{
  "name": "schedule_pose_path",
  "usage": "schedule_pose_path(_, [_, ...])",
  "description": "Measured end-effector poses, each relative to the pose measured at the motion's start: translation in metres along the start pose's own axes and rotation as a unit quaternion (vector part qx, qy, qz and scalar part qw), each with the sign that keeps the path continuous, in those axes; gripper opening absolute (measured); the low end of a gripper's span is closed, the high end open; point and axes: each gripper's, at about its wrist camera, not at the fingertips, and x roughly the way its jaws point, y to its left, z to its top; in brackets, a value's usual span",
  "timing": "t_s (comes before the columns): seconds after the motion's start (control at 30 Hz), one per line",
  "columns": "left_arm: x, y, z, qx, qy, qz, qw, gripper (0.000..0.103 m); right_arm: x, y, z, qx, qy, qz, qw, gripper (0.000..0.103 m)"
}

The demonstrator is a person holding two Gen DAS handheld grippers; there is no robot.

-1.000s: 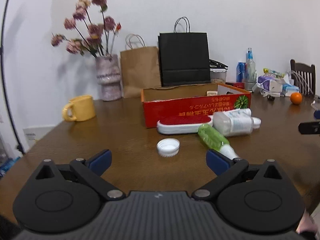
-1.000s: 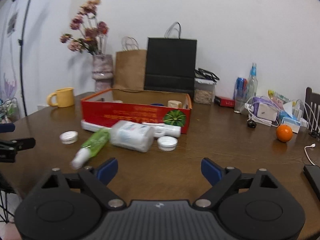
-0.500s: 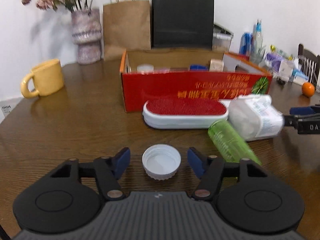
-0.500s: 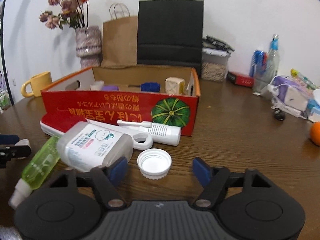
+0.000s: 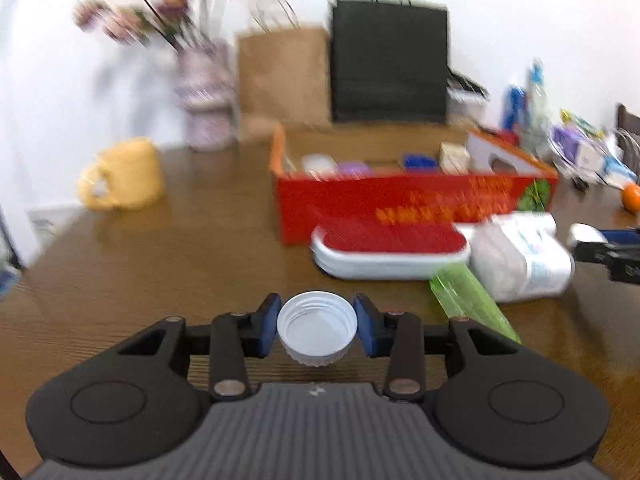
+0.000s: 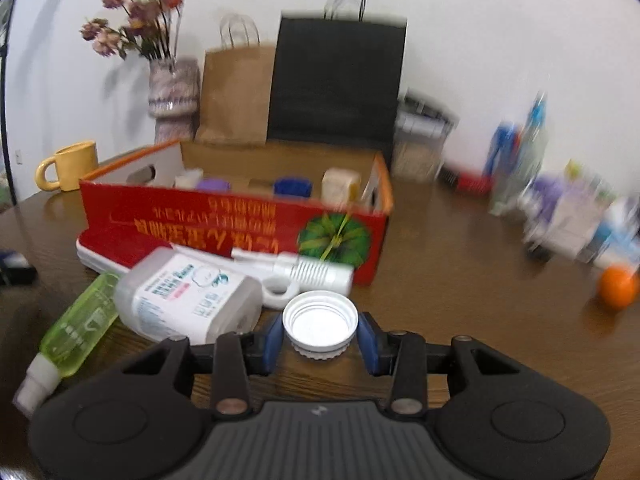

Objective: Organize rigid objects
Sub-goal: 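Grasp the white bottle cap with the left tool, then carry the white bottle cap toward the red box with the left tool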

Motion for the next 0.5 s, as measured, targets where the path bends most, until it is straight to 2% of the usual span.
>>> schedule_pose_path(0.07, [-0.025, 0.0, -0.003, -0.005, -0.029, 0.021, 0.9993, 0.04, -0.023, 0.002, -0.004, 0.013, -0.019, -0.004, 1.0, 0.039])
schedule_pose_path(0.23, [-0.09, 0.001, -0.013, -0.032, -0.078, 0.031, 0.996, 0.041, -0.087, 0.014, -0.017, 0.044, -0.074, 0.001, 0.996, 0.039])
schedule_pose_path(0.37, [-0.139, -0.005, -0.021, -0.032, -0.117, 0.048, 0.9914, 0.041, -0.143, 0.03, -0.029, 0.051, -0.128, 0.012, 0.99, 0.039])
schedule_pose_path(0.5, [-0.183, -0.012, -0.033, -0.045, -0.141, 0.04, 0.9882, 0.041, -0.197, 0.048, -0.05, 0.044, -0.18, 0.022, 0.982, 0.039])
